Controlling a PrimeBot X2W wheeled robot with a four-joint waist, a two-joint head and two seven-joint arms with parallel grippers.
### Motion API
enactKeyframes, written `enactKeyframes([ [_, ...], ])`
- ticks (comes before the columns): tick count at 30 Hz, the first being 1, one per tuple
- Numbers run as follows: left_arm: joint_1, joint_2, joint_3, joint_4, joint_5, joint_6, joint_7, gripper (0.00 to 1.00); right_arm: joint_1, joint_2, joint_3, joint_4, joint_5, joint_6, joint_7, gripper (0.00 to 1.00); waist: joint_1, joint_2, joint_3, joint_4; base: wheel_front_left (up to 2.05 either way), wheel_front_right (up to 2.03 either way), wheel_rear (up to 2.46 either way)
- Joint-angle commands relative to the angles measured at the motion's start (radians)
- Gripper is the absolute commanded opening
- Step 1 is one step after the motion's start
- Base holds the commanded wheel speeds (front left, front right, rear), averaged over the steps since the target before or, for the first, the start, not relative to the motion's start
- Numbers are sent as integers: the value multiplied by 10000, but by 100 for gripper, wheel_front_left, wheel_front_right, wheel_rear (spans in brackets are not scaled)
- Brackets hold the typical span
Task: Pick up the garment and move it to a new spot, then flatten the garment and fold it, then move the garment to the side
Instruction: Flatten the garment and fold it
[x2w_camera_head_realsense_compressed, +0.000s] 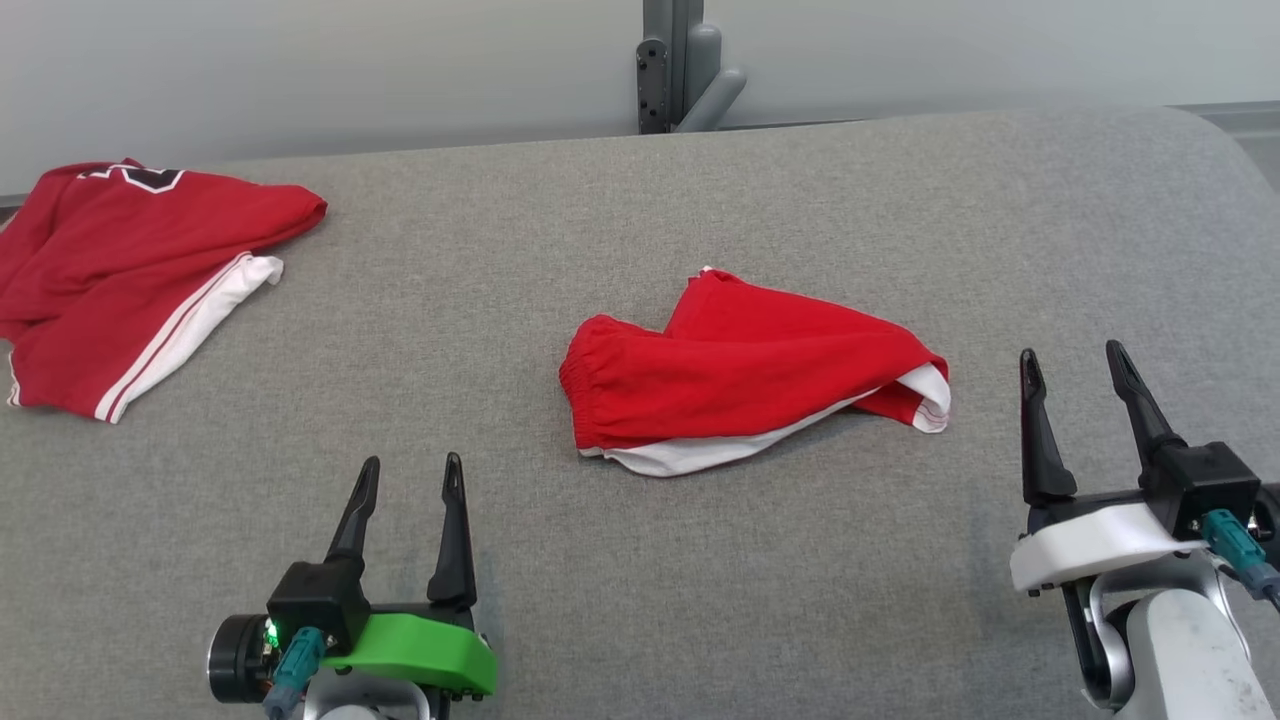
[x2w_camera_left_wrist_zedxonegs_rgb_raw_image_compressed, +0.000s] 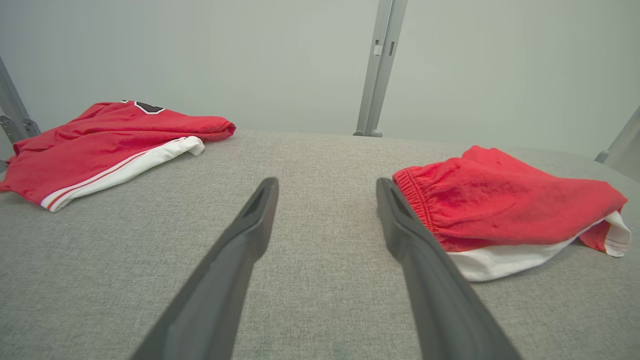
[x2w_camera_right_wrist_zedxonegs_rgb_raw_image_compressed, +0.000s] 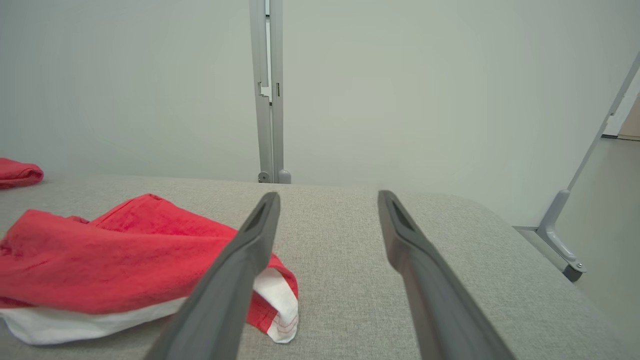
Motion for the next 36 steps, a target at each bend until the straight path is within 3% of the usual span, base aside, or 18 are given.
enactKeyframes([
  [1,182,19,57,-15,-28,0,-10,100,331,54,58,-271,125,-6,-28,100,0,29,-231,-81,0,0,0],
  [8,530,19,236,-76,4,-93,-10,100,1158,118,223,-1148,592,-8,-28,100,0,29,-600,-109,0,0,0],
  [24,928,19,372,-172,143,-146,-10,100,1612,122,431,-1133,1036,-8,-28,100,0,29,-860,-231,0,0,0],
  [29,523,18,52,194,409,-454,-10,100,1510,123,418,-1166,1043,-6,-28,100,0,29,-717,-244,0,0,0],
  [36,-632,19,-816,2369,635,-1198,-9,100,1220,121,600,-1172,1083,-8,-28,100,0,29,-291,-537,0,0,0],
])
